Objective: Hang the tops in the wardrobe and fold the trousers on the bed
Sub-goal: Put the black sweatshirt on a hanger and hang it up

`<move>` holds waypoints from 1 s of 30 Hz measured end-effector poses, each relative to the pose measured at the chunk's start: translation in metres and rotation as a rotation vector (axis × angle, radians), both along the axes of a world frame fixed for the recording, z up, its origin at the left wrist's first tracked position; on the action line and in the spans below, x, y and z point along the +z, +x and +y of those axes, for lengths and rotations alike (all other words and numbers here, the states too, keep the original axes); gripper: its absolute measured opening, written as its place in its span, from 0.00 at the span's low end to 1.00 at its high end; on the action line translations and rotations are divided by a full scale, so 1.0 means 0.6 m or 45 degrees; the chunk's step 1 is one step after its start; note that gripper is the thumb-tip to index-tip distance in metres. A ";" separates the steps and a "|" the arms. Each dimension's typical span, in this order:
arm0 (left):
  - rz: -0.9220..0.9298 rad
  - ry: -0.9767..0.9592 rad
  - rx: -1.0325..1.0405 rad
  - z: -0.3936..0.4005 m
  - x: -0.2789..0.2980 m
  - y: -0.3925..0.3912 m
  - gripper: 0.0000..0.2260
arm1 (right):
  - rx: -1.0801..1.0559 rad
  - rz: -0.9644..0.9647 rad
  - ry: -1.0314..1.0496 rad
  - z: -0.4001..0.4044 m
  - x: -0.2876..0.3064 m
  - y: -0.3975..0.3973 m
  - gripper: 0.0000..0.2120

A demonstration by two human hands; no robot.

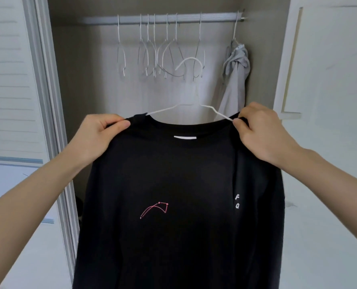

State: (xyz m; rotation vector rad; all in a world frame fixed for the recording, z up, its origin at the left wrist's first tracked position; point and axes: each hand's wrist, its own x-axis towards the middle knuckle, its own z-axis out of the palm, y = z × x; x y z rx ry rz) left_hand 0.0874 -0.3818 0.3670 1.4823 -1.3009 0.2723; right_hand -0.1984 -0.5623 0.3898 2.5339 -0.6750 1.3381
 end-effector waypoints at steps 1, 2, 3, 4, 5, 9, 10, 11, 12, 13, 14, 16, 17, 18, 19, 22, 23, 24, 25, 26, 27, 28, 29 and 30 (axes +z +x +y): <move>-0.032 0.010 -0.016 0.004 0.004 0.000 0.08 | 0.076 -0.026 0.059 0.003 0.004 0.004 0.11; -0.063 0.029 -0.036 0.007 0.006 -0.003 0.08 | 0.189 -0.025 0.138 0.005 0.007 0.008 0.09; -0.082 0.037 -0.050 0.009 0.008 -0.006 0.08 | 0.312 0.006 0.237 0.006 0.009 0.014 0.05; -0.070 0.011 -0.050 0.010 0.007 -0.009 0.08 | 0.404 0.076 0.336 0.008 0.008 0.019 0.02; -0.030 -0.044 -0.040 0.013 0.006 -0.009 0.08 | 0.447 0.148 0.419 0.006 0.003 0.025 0.06; 0.141 -0.199 -0.018 0.027 -0.004 0.003 0.08 | 0.427 0.148 0.613 -0.018 -0.024 0.025 0.20; 0.157 -0.204 -0.023 0.034 -0.004 0.012 0.08 | 0.442 0.092 0.628 -0.022 -0.025 0.029 0.16; 0.173 -0.189 -0.032 0.035 -0.009 0.016 0.09 | 0.449 0.048 0.657 -0.026 -0.029 0.026 0.09; 0.191 -0.178 -0.039 0.037 -0.010 0.021 0.09 | 0.463 0.017 0.695 -0.028 -0.029 0.024 0.04; 0.207 -0.172 -0.042 0.040 -0.011 0.026 0.09 | 0.482 0.006 0.743 -0.029 -0.028 0.023 0.07; 0.221 -0.170 -0.052 0.043 -0.011 0.033 0.08 | 0.495 0.018 0.812 -0.030 -0.027 0.022 0.09; 0.268 -0.174 -0.073 0.047 -0.011 0.043 0.09 | 0.501 0.090 0.921 -0.031 -0.024 0.019 0.13; 0.289 -0.164 -0.078 0.048 -0.011 0.049 0.09 | 0.516 0.125 0.969 -0.029 -0.023 0.017 0.15; 0.309 -0.142 -0.082 0.049 -0.011 0.055 0.08 | 0.555 0.130 1.042 -0.028 -0.022 0.015 0.15; 0.338 -0.108 -0.093 0.049 -0.011 0.061 0.08 | 0.617 0.121 1.135 -0.024 -0.019 0.014 0.16; 0.415 0.015 -0.194 0.055 -0.005 0.080 0.11 | 0.763 0.016 1.369 -0.009 -0.010 0.015 0.18; 0.429 0.046 -0.231 0.057 -0.003 0.089 0.15 | 0.769 -0.022 1.391 -0.004 -0.004 0.016 0.18; 0.426 0.072 -0.245 0.057 -0.002 0.098 0.18 | 0.752 -0.069 1.401 0.000 0.003 0.018 0.18; 0.417 0.080 -0.221 0.054 -0.002 0.110 0.18 | 0.715 -0.113 1.389 0.002 0.014 0.020 0.18; 0.409 0.067 -0.147 0.048 -0.006 0.123 0.14 | 0.679 -0.156 1.390 0.005 0.021 0.023 0.17; 0.383 0.039 -0.016 0.039 -0.006 0.135 0.08 | 0.642 -0.199 1.388 0.010 0.032 0.026 0.17; 0.347 0.050 0.108 0.029 -0.006 0.142 0.05 | 0.604 -0.233 1.395 0.015 0.042 0.030 0.16; 0.306 0.104 0.165 0.017 -0.007 0.143 0.08 | 0.571 -0.256 1.403 0.020 0.051 0.034 0.15; 0.268 0.177 0.162 0.004 -0.009 0.135 0.14 | 0.539 -0.272 1.417 0.024 0.058 0.039 0.15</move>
